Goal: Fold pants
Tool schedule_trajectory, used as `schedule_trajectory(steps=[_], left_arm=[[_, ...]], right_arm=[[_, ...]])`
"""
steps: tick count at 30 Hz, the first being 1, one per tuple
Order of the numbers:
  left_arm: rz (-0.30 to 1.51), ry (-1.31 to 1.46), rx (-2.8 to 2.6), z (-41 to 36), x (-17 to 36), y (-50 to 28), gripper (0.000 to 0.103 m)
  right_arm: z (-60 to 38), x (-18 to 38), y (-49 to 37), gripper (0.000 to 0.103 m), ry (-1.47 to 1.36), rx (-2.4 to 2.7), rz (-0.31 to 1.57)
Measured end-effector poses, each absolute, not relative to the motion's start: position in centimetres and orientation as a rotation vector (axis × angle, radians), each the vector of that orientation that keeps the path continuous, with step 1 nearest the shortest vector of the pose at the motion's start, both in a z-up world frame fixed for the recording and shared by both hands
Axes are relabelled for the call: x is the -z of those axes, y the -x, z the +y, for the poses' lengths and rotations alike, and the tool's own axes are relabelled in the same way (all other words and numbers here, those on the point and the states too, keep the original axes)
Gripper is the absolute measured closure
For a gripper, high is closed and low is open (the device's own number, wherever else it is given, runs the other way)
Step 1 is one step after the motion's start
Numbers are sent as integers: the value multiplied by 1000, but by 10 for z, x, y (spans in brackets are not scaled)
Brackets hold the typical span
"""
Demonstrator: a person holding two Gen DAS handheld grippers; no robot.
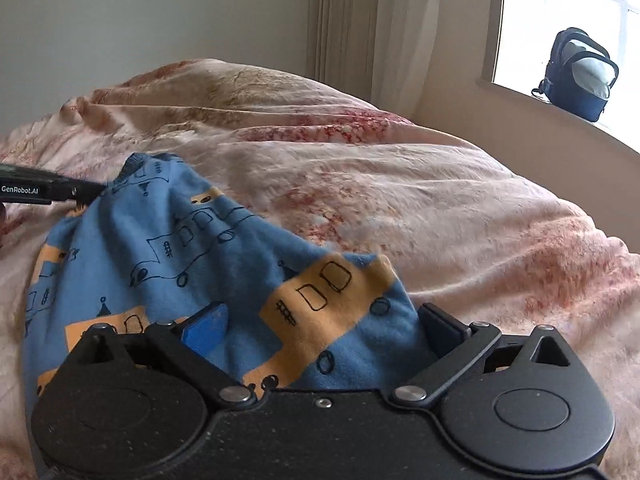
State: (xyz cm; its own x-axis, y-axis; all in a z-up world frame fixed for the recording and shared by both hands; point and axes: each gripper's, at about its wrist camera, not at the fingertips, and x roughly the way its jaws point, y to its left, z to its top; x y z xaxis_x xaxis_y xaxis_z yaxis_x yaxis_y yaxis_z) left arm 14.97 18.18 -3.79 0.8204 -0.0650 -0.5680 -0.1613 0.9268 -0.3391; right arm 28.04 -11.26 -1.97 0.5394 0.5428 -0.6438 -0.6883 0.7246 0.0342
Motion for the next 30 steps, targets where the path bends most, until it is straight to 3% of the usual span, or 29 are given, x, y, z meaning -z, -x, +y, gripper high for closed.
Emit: schedule_trajectory(steps=[1,2,6,7,8,10,11,12,17,22,27,29,30], left_arm=[[614,442,-10,188,41,-149,28],[616,474,16,191,43,-150,24],[651,505,45,196,48,-157,26],[662,511,46,196,48,-159,34],[672,519,49,195,47,-161,48],[690,542,49,195,46,-163,61],[692,542,35,193,46,-164,74],[702,536,11,191,45,-166,79],[722,414,-109,169,17,-160,86],[720,318,-170,149,-18,-148,87],[766,405,-164,165,2,-159,83],[795,465,-181,175,12,-160,60],[800,488,-188,180,16,-157,55]], right_arm=[[-111,20,-281,2,240,-740,677],[-110,20,-282,2,246,-741,672],[-115,10,-275,4,258,-742,621],[-118,7,-273,4,258,-739,615],[-120,6,-272,4,252,-733,613],[-125,5,-271,4,234,-724,627],[-128,5,-271,4,227,-720,637],[-130,6,-269,4,225,-715,642],[-137,8,-263,4,239,-689,646],[-145,3,-258,4,238,-671,605],[-146,10,-264,4,242,-631,595],[-143,4,-265,4,225,-670,569],[-139,0,-265,4,235,-707,550]])
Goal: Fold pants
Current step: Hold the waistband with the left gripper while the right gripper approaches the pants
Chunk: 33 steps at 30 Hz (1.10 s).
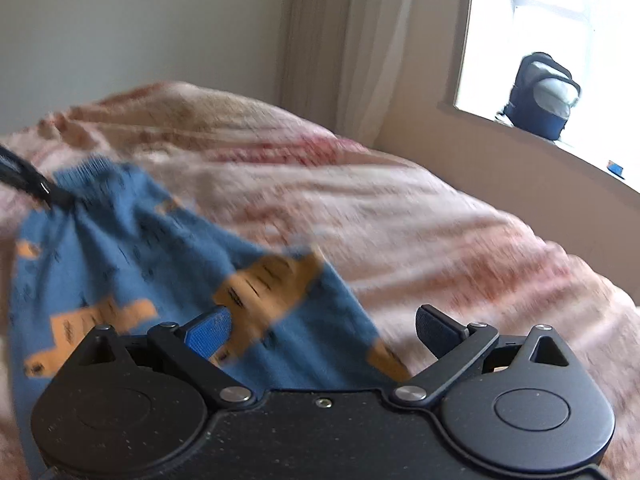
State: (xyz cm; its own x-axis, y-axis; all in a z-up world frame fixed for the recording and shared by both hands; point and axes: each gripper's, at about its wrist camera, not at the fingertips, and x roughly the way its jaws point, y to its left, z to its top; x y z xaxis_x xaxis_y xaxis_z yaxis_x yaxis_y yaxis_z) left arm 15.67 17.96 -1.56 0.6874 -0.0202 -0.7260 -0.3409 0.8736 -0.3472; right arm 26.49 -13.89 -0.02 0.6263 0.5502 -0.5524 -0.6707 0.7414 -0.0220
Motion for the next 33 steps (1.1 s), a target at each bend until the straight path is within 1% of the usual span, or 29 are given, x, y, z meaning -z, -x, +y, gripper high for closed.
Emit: schedule_trajectory(steps=[1,2,4,6,7,9,10,11,12,13,14,15,16,17,19,23,26,31,32,33], left_arm=[[792,500,-188,184,18,-152,51],[781,499,-188,187,18,-147,49],[763,475,-188,189,16,-139,45],[742,445,-185,187,14,-132,44],[730,424,-185,185,14,-129,45],[714,389,-171,179,12,-127,56],[713,377,-154,177,12,-128,66],[709,368,-141,174,11,-129,72],[702,360,-132,172,10,-130,76],[694,350,-122,170,9,-132,81],[686,336,-123,169,8,-132,84],[677,319,-124,167,6,-133,85],[665,306,-118,166,4,-133,87],[650,301,-108,165,1,-133,87],[628,290,-87,165,-4,-134,88],[634,271,-68,167,-6,-145,88],[669,320,-43,175,-3,-154,88],[726,379,-34,187,3,-157,87],[744,370,-23,187,5,-156,83],[760,357,-22,187,6,-154,76]], right_arm=[[-132,-4,-265,4,258,-760,534],[-126,-7,-265,5,276,-802,526],[-107,-10,-270,11,316,-886,529],[-87,-11,-277,25,359,-944,525],[-76,-11,-281,29,379,-974,523],[-57,-13,-288,40,382,-1039,532],[-47,-15,-292,42,370,-1075,545],[-36,-16,-296,47,362,-1107,560],[-27,-16,-298,50,363,-1133,573],[-18,-16,-299,52,369,-1162,583],[-10,-14,-300,58,378,-1183,597],[-2,-12,-302,70,389,-1189,612],[4,-10,-303,79,407,-1192,623],[7,-8,-302,92,425,-1194,622],[7,-9,-303,100,423,-1183,612],[-1,-16,-309,102,366,-1138,596],[-2,-13,-314,102,366,-1122,620],[2,-4,-317,99,376,-1103,640],[2,-5,-317,91,372,-1094,639],[0,-7,-316,77,368,-1078,634]])
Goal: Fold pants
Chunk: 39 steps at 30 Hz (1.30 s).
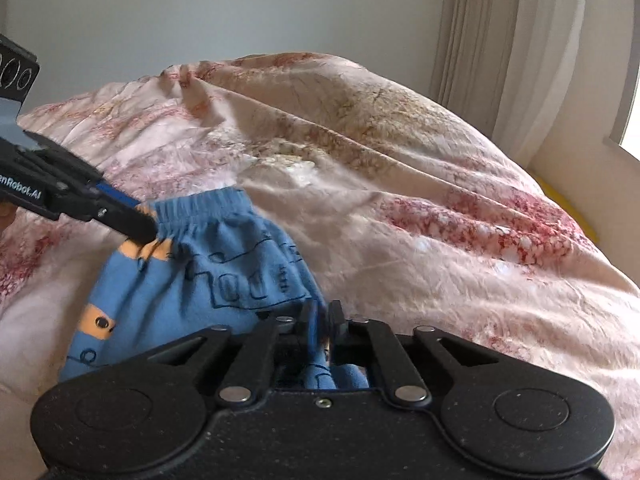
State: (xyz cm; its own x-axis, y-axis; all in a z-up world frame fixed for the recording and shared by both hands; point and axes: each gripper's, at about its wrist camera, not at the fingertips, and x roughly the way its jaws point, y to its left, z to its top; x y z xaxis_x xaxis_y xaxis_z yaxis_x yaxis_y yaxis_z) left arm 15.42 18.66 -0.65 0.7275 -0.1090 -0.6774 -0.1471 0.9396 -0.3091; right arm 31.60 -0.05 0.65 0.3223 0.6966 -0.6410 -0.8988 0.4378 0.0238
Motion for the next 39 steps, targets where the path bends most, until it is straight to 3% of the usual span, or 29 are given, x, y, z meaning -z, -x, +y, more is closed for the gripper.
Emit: schedule_trajectory(steps=[2,3,6,8,12,15,19,21,23,26,30,34,39], left_arm=[[786,339,-57,188,12,-149,24],[781,339,-94,190,14,-145,22],[752,346,-150,194,17,-135,21],[748,337,-151,192,17,-134,15],[781,230,-191,178,21,-144,13],[800,139,-215,170,28,-136,13],[807,59,-283,163,17,-123,13],[744,48,-289,159,2,-124,11],[669,34,-220,147,-16,-136,1],[588,-46,-94,112,-34,-171,0],[635,-131,-27,79,-15,-225,0],[746,-242,-136,87,32,-245,0],[717,-27,-181,116,19,-228,0]], right_arm=[[-7,-11,-313,55,362,-1045,616],[-11,-14,-311,44,364,-1031,604],[-28,-23,-296,31,366,-974,555],[-41,-26,-282,20,344,-944,533],[-55,-16,-256,11,361,-908,536],[-67,0,-246,10,463,-774,539],[-124,-3,-251,4,363,-550,576],[-144,-11,-247,3,354,-470,532],[-153,-19,-242,2,339,-454,473],[-138,-24,-245,1,298,-499,455],[-102,-9,-265,1,294,-591,497],[-96,12,-288,2,473,-479,475],[-157,-2,-300,3,430,-261,449]])
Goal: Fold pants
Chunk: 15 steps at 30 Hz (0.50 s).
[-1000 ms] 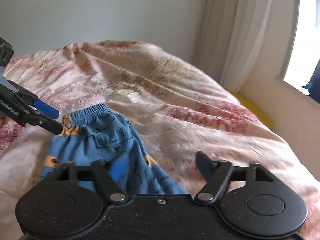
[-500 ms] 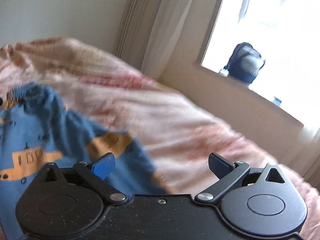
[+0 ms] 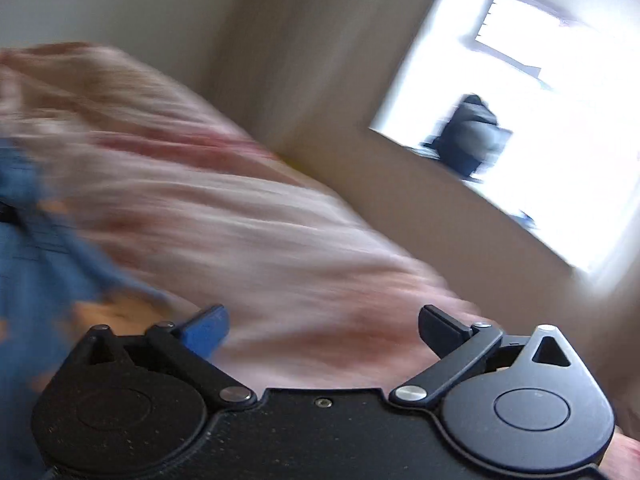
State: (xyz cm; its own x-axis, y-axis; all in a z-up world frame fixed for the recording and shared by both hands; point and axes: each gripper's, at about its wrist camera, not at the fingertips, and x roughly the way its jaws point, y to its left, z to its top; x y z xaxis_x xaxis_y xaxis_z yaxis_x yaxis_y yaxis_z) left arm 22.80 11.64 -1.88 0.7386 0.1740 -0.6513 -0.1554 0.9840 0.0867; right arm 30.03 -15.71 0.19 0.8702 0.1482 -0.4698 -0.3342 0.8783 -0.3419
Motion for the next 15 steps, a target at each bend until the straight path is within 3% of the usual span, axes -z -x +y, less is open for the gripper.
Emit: schedule_trajectory(steps=[4,8,12,15], left_arm=[[624,-36,-55,83,-3,-215,0],[622,-142,82,30,4,-202,0],[637,-422,-8,3,43,-182,0],[628,-389,-85,19,42,-174,0]], right_arm=[[-204,-31,-255,1,186,-315,483],[-211,-20,-185,1,92,-345,572],[-229,11,-141,1,180,-123,687],[-270,5,-140,1,180,75,721]])
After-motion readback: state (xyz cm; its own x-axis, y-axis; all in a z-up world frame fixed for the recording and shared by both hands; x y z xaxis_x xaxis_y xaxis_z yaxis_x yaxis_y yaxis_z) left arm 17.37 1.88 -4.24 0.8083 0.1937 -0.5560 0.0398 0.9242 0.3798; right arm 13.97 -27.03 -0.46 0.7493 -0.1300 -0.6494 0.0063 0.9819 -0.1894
